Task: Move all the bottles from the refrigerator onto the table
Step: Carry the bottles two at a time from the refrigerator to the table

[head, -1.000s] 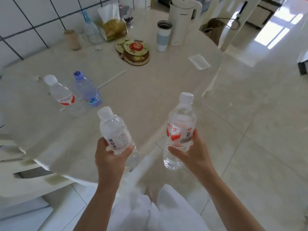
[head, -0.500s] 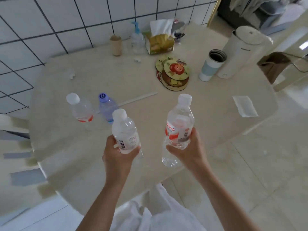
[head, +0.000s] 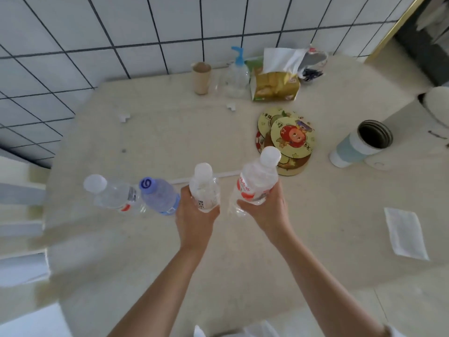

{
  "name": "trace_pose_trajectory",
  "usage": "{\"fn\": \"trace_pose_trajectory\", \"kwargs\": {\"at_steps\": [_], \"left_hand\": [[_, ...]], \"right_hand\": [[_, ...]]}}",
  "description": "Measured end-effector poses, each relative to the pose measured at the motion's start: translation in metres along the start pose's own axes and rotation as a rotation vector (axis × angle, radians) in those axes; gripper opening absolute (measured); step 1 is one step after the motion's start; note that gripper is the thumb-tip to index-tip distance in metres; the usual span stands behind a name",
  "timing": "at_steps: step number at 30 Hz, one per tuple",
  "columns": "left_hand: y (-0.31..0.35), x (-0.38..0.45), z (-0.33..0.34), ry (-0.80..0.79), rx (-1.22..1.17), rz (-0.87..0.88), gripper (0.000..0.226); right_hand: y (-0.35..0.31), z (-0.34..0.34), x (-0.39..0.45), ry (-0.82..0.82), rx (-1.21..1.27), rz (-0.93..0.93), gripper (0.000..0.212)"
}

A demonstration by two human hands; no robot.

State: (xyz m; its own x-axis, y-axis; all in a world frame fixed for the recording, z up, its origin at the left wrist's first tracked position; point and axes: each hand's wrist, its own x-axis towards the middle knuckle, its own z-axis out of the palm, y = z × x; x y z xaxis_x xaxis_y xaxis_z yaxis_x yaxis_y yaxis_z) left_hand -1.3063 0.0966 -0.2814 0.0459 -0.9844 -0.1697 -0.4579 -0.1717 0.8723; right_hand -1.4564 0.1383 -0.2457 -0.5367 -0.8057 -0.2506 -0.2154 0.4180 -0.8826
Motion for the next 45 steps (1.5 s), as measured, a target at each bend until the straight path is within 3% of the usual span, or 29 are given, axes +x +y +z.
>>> {"fn": "trace_pose_trajectory", "kwargs": {"at_steps": [10, 21, 29, 39, 45], "left_hand": [[-0.015, 0.030, 0.031, 0.121, -0.059, -0.021, 0.067], [-0.028, 0.029, 0.034, 0.077, -0.074, 0.000, 0.067], [-0.030, 0.025, 0.032, 0.009, -0.090, -0.075, 0.070], [-0.034, -0.019, 0.000, -0.115, -0.087, -0.114, 0.053], [-0.053, -0.072, -0.048, -0.105, -0.063, 0.028, 0.041]], "right_hand": [[0.028, 0.028, 0.050, -0.032, -0.068, -0.034, 0.082], [0.040, 0.037, 0.049, -0.067, -0.084, -0.052, 0.080], [0.044, 0.036, 0.048, -0.095, -0.099, -0.047, 0.083], [0.050, 0.021, -0.004, -0.006, -0.064, -0.031, 0.059], [0.059, 0.025, -0.081, 0.037, -0.063, -0.061, 0.046]]}}
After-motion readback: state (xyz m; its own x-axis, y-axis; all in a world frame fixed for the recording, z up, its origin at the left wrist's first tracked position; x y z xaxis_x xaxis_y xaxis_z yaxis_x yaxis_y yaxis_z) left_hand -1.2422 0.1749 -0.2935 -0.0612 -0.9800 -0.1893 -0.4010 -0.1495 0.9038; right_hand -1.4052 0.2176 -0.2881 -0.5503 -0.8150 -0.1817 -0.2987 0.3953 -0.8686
